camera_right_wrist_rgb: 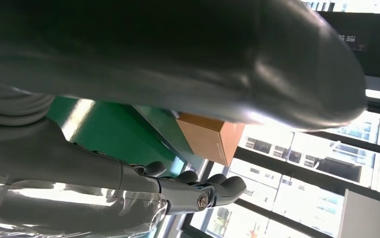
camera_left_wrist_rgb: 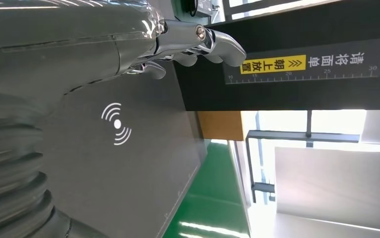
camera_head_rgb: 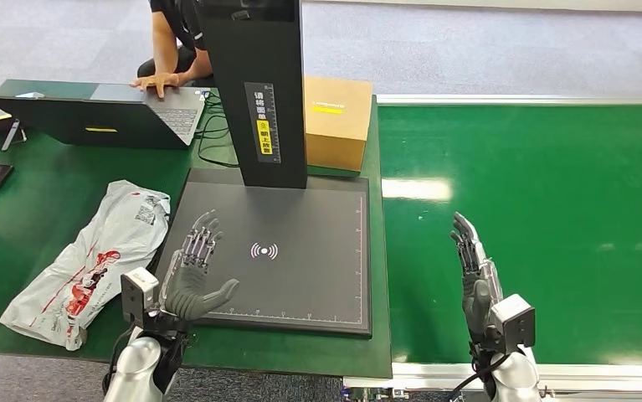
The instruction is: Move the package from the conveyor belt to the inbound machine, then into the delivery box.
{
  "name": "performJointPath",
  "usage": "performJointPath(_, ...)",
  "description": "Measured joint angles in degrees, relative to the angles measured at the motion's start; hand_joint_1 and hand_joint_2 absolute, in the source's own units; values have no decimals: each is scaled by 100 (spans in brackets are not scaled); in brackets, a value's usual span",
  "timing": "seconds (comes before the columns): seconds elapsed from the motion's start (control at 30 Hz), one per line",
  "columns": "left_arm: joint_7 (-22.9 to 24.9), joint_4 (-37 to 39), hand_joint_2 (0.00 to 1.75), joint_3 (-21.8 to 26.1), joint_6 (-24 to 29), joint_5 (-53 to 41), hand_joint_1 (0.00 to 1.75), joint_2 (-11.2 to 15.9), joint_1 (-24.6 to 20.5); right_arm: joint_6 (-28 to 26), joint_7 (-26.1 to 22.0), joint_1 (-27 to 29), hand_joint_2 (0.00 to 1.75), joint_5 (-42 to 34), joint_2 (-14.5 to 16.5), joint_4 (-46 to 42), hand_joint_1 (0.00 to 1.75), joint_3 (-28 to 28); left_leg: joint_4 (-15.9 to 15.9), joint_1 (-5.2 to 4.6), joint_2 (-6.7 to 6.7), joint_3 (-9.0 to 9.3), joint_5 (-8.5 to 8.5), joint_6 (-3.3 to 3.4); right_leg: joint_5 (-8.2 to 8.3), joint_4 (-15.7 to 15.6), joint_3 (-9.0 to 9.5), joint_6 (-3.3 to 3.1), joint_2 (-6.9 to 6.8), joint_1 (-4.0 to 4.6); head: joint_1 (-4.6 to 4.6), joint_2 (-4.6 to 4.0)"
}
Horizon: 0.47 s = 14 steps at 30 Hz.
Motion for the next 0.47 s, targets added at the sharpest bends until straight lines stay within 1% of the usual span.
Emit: performJointPath(0.47, -21, 33, 175, -20, 41, 26, 0, 40, 27, 0, 0, 39, 0, 2, -35, 17, 0, 15, 0, 0, 0, 0, 0, 0, 0, 0, 0, 0, 0, 0, 0, 0)
